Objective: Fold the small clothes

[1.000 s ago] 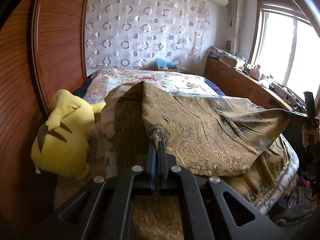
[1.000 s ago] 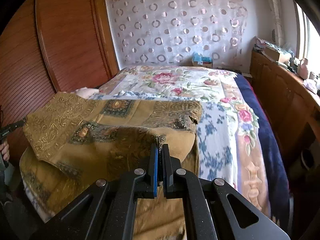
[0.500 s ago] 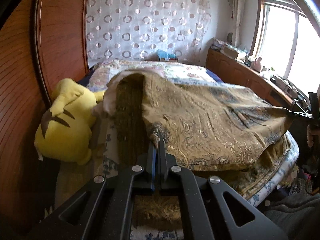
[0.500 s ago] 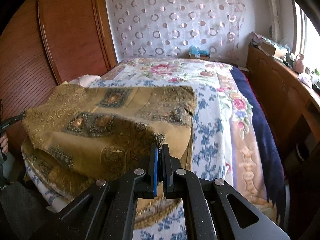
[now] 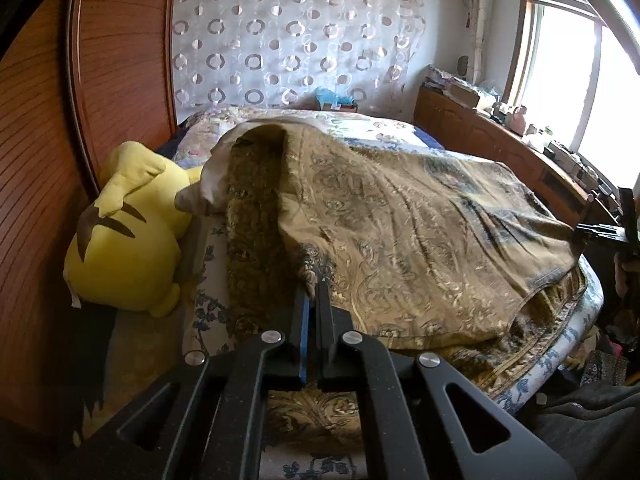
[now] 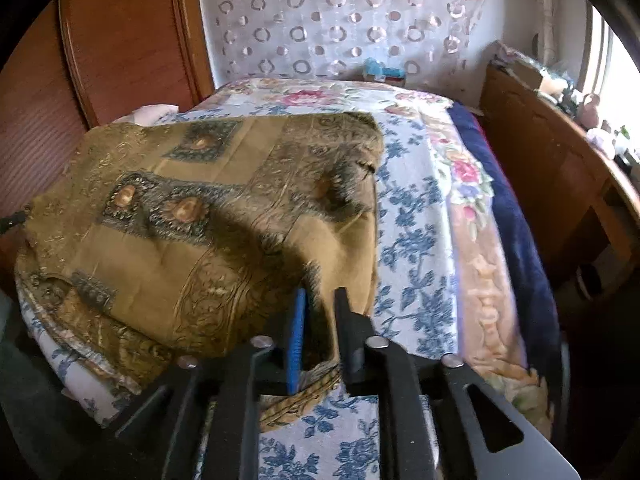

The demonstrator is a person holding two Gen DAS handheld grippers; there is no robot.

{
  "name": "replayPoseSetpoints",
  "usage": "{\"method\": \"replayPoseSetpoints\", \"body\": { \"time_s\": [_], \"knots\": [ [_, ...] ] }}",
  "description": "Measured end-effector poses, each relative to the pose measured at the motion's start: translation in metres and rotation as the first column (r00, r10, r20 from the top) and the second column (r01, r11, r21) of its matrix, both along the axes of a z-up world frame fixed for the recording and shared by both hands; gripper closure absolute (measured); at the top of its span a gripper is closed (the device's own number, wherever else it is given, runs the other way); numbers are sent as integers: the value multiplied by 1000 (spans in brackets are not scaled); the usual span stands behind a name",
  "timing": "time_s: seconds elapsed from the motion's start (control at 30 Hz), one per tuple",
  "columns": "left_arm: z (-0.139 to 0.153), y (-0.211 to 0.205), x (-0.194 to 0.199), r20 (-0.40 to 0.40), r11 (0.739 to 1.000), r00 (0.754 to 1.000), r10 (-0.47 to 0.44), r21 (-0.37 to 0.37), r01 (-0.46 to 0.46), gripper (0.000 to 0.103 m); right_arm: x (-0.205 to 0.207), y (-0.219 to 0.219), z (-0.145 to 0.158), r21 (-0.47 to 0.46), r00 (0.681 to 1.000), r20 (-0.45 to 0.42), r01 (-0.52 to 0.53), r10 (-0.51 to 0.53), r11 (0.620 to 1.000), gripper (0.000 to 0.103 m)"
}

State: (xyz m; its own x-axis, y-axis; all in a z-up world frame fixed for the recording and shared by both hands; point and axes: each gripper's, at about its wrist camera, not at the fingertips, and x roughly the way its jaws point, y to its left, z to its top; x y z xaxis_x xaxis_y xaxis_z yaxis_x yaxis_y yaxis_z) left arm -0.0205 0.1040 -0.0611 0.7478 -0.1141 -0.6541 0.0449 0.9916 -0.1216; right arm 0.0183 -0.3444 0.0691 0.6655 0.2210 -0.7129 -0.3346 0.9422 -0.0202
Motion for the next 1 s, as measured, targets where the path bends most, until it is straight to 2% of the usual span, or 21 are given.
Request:
{"method": "replayPoseSetpoints", "body": {
  "time_s": [0.1, 0.2, 0.27, 0.33, 0.37, 0.4, 0.83, 1.0],
  "knots": [
    [5, -2, 1, 13, 1000, 1000, 1, -1, -1, 101, 2, 7, 10, -32, 999, 33, 16, -15, 999, 65],
    [7, -4, 4, 14, 1000, 1000, 0, 8, -1, 99, 3, 19, 14, -34, 998, 55, 5, -3, 999, 61],
    [7, -5, 5, 16, 1000, 1000, 1, 12, -1, 92, 5, 31, 12, -32, 998, 54, -11, 13, 999, 60],
    [8, -5, 4, 22, 1000, 1000, 1, 14, -1, 75, 7, 41, 7, -37, 998, 51, -29, 30, 999, 60],
    [10, -5, 3, 28, 1000, 1000, -1, 11, 1, 72, 9, 48, 4, -43, 998, 48, -37, 39, 998, 60],
    [11, -4, 2, 33, 1000, 999, -3, 6, 3, 65, 10, 53, 1, -45, 998, 47, -44, 46, 998, 60],
    [17, 4, 32, 47, 998, 998, 28, 57, -31, 63, 30, 81, -34, -13, 991, -3, -131, 131, 991, 60],
    [18, 12, 61, 45, 998, 999, 11, 61, -13, 63, 34, 91, -41, -10, 991, -6, -131, 131, 991, 60]
  ]
}}
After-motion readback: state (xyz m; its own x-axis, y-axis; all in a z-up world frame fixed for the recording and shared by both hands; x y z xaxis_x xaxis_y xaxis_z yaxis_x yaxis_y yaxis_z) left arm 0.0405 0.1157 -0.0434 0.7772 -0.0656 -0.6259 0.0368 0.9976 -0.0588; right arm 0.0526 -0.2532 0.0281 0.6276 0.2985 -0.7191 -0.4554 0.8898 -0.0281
